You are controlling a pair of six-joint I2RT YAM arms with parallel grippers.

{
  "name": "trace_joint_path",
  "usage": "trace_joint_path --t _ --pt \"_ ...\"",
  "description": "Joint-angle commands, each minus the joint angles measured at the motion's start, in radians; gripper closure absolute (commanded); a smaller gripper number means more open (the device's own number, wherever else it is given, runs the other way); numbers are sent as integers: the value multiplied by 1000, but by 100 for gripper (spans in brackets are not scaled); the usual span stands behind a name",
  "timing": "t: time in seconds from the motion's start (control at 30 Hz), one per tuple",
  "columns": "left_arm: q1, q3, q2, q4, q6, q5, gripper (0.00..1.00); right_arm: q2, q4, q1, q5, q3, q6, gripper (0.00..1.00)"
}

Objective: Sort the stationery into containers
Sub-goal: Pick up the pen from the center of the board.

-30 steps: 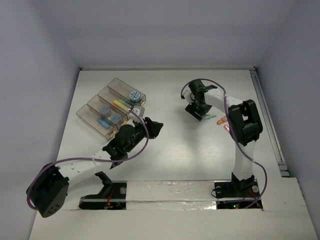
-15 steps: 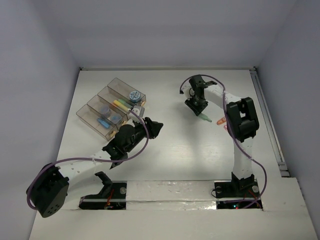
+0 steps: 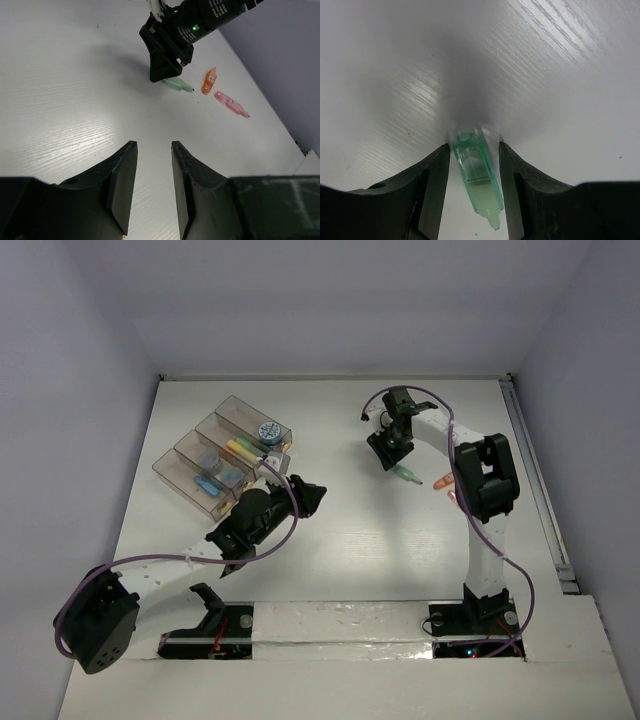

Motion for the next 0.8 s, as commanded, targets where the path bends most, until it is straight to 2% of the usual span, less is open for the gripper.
trace_joint_path --t 0.0,0.37,0.47,0.6,0.77 --pt "5 13 -2 33 14 8 70 33 38 -6 -3 8 12 51" --pt "5 15 1 33 15 9 71 43 69 -6 45 0 13 57" --pt "5 15 4 36 15 15 71 44 64 -6 46 6 12 62" --pt "5 15 4 35 14 14 71 23 67 -6 37 14 16 74" --pt "5 15 9 38 12 15 71 -80 90 13 8 0 44 78"
